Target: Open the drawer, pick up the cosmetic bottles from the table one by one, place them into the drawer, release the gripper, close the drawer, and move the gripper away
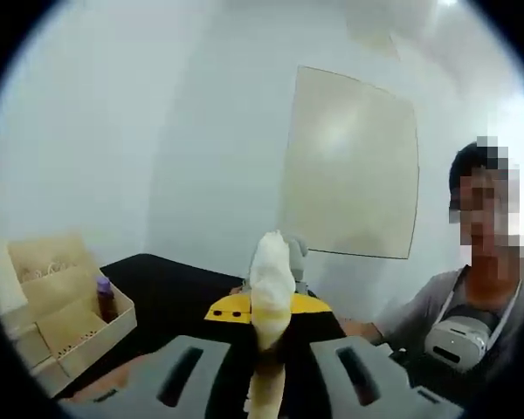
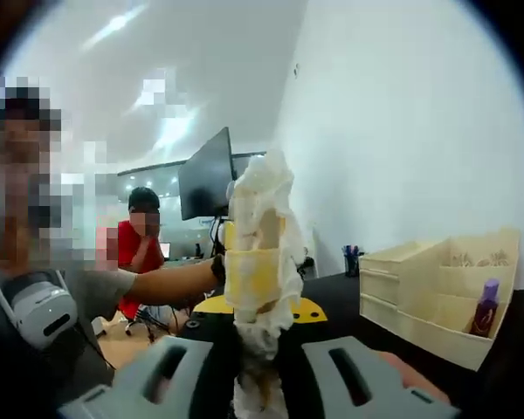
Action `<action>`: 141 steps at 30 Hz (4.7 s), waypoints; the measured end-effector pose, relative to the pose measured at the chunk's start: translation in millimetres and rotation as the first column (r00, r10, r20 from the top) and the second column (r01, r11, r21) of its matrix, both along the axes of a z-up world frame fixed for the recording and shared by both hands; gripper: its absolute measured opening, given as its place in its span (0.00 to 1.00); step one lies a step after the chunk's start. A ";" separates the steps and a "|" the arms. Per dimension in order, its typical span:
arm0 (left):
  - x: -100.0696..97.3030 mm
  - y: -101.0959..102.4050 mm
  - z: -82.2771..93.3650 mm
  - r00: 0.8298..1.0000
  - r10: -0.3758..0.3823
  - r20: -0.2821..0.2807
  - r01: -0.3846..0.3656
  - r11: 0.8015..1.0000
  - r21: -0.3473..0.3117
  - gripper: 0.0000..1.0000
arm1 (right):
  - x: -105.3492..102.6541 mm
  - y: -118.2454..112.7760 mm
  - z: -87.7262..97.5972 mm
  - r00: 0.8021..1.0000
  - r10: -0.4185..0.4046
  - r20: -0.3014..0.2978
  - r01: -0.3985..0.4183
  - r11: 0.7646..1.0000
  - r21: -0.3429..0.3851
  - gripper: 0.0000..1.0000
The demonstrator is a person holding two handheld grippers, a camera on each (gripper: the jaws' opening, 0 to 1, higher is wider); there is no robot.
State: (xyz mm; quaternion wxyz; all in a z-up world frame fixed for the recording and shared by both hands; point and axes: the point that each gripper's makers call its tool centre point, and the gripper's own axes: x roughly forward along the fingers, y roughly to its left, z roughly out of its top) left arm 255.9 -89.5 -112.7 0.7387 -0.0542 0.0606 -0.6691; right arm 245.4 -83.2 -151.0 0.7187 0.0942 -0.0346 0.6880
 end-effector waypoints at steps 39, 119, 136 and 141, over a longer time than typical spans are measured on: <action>-4.2 24.9 -37.7 1.000 0.006 0.004 -0.006 0.999 -0.042 0.25 | 1.3 11.8 47.1 1.000 -0.013 -0.003 0.013 1.000 -0.022 0.09; 98.0 144.9 -138.5 0.846 0.467 -0.258 -0.520 0.830 -0.202 0.76 | 308.0 43.6 33.8 0.997 -0.068 -0.029 0.069 0.998 0.014 0.10; 105.4 146.5 -150.6 0.818 0.520 -0.245 -0.559 0.819 -0.129 0.72 | 320.0 41.3 -4.1 0.997 -0.073 -0.021 0.072 0.997 -0.023 0.10; 105.5 145.5 -152.1 0.817 0.524 -0.239 -0.561 0.819 -0.120 0.71 | 324.3 42.1 -11.1 0.998 -0.066 -0.013 0.065 0.997 -0.043 0.10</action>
